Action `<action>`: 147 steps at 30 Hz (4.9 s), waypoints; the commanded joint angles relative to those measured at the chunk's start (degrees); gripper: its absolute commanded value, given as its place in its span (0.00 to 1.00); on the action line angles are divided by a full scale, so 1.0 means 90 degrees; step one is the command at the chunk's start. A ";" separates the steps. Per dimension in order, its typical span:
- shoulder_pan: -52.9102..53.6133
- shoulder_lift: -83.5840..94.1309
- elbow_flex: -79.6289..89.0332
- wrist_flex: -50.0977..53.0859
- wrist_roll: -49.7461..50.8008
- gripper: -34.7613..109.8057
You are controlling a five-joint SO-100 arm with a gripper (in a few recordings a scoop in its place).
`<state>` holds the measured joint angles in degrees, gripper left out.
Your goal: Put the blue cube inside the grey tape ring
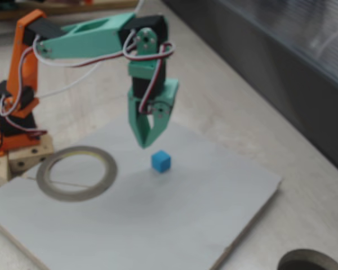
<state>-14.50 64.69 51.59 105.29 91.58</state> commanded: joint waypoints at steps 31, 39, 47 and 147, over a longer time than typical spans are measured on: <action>-0.0078 0.0029 0.0313 0.1113 0.0068 0.87; -0.0088 0.0029 0.0273 0.1104 0.0088 0.87; -0.0098 -0.0146 0.0264 0.0566 0.0098 0.87; -0.0049 0.0830 0.0332 -0.1641 0.0088 0.24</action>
<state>-14.33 62.49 54.32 90.00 91.58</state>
